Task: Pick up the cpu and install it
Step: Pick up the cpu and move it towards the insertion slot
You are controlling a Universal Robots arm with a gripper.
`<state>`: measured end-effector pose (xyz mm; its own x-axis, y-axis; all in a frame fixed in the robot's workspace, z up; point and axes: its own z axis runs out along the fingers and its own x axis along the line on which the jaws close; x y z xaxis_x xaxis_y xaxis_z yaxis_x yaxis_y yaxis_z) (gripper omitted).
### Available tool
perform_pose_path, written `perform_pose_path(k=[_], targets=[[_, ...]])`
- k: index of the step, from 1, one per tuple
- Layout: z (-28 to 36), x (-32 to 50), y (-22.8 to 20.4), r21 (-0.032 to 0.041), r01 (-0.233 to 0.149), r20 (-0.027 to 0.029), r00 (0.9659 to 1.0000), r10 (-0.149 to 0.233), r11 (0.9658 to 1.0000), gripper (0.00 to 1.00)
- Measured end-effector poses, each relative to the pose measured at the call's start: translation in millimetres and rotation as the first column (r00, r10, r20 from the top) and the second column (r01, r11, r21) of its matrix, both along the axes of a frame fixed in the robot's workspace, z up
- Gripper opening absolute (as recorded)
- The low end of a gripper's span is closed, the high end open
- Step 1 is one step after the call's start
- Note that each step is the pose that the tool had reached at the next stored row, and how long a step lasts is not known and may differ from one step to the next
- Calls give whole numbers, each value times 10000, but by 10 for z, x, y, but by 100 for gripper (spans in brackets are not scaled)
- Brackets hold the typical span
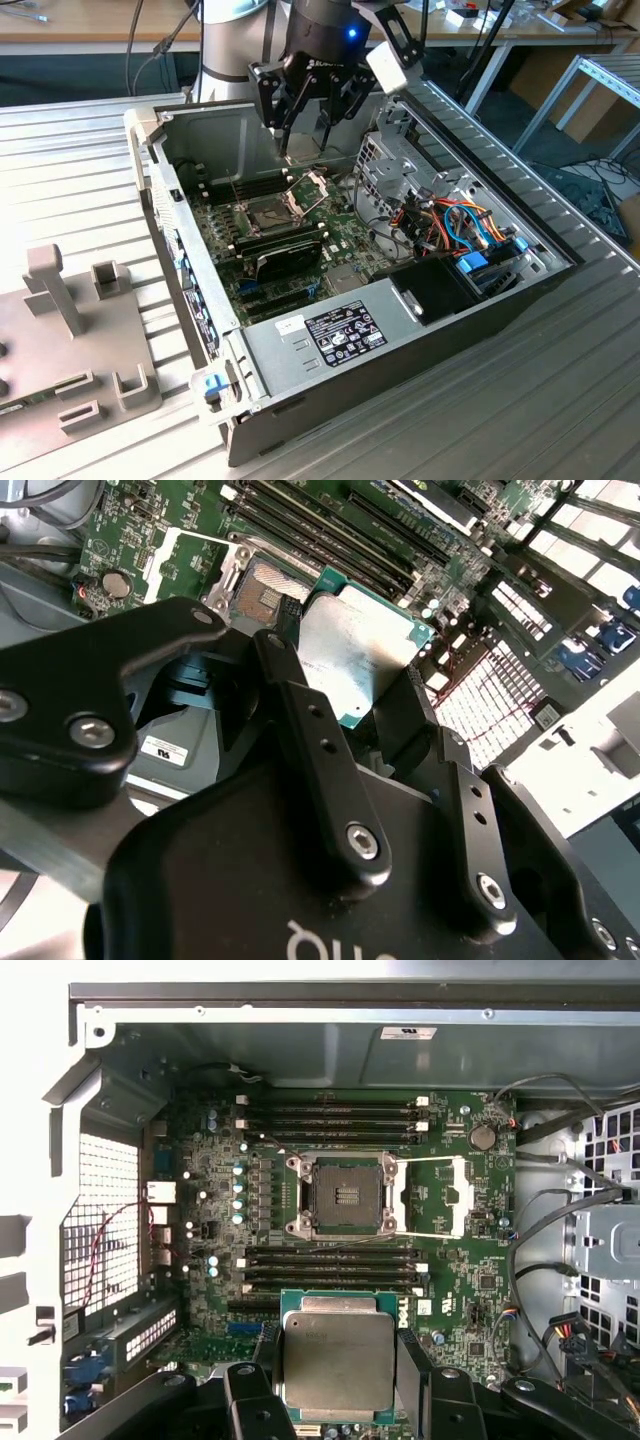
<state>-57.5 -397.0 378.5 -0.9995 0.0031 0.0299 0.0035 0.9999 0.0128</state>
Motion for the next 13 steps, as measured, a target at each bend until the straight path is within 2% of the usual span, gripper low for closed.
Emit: perform_pose_path(k=[6, 13], targets=[[-100, 36, 51, 0, 1, 0, 10000, -1, 10000, 55], [-242, 96, 66, 0, -1, -9, 10000, 1, 10000, 55]])
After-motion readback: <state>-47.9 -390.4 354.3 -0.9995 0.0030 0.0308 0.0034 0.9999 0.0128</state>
